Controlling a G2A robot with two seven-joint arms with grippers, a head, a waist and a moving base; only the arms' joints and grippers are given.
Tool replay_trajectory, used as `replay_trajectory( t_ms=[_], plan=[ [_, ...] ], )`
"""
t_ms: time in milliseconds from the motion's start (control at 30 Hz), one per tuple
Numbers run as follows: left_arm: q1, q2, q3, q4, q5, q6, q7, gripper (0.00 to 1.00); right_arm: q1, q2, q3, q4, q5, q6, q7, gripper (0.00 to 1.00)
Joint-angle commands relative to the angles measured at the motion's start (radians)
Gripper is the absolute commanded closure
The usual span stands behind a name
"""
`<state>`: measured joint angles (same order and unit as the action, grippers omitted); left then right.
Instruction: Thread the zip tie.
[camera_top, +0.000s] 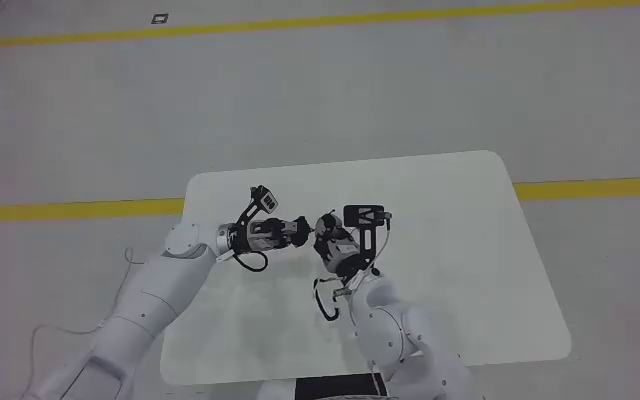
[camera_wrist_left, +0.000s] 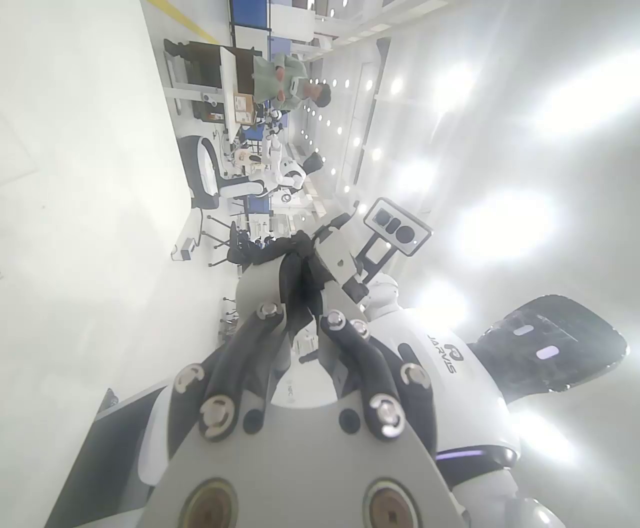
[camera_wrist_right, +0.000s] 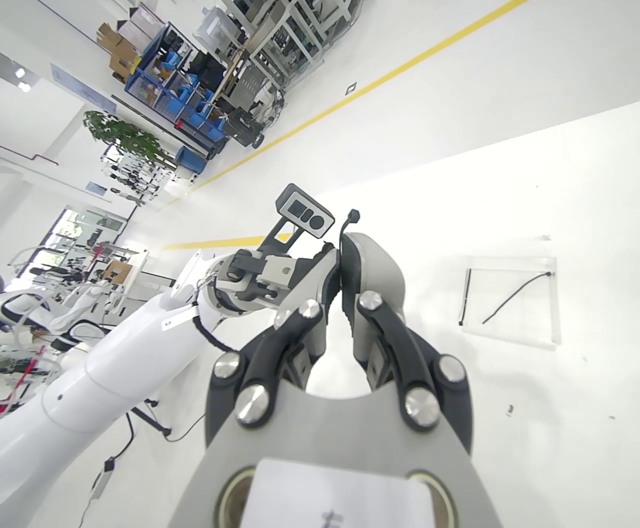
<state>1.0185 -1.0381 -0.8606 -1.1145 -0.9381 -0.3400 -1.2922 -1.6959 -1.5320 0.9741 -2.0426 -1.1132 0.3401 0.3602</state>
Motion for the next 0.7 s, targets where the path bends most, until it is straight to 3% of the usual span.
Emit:
replay_trajectory(
  t_ms=[0,667],
  plan=[
    [0.000,0.000,0.000,0.000,0.000,0.000,0.000,1.00,-0.004,0.000,0.005,-0.002,-0.007,0.000,-0.004,1.00],
    [0.000,0.000,0.000,0.000,0.000,0.000,0.000,1.00,0.016,0.004,-0.019,0.015,-0.013,-0.005,0.029,1.00]
  ],
)
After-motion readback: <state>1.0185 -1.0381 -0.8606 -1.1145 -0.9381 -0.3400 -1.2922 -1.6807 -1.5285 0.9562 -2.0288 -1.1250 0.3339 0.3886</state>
